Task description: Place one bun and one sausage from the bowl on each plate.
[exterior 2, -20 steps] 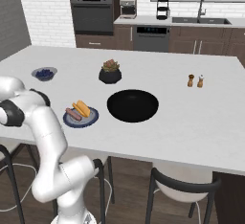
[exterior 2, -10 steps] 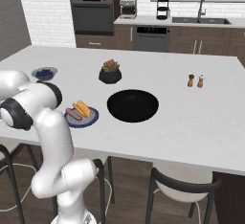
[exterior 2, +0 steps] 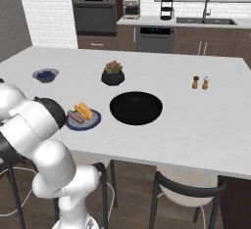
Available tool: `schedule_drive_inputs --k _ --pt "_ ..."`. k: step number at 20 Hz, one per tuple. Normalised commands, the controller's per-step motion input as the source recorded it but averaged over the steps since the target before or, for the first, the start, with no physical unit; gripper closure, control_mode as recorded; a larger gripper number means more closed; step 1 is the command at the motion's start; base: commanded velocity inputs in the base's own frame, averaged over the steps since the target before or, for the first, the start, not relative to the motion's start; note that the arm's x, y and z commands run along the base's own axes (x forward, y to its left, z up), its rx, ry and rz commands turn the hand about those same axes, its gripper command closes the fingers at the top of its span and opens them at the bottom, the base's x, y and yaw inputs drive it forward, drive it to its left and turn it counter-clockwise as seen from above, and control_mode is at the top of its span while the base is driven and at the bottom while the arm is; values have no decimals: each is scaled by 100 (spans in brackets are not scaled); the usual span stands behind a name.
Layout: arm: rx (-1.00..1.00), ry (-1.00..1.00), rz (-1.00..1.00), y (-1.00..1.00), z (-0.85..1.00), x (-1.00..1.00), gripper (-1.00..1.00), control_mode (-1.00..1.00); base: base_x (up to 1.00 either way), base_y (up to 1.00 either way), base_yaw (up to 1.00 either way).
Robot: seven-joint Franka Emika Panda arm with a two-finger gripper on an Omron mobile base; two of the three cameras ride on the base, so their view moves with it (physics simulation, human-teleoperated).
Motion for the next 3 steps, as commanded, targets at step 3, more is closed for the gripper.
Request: schedule_drive_inputs --k 3 --pt "0 2 -14 -100 31 -38 -100 -100 0 0 0"
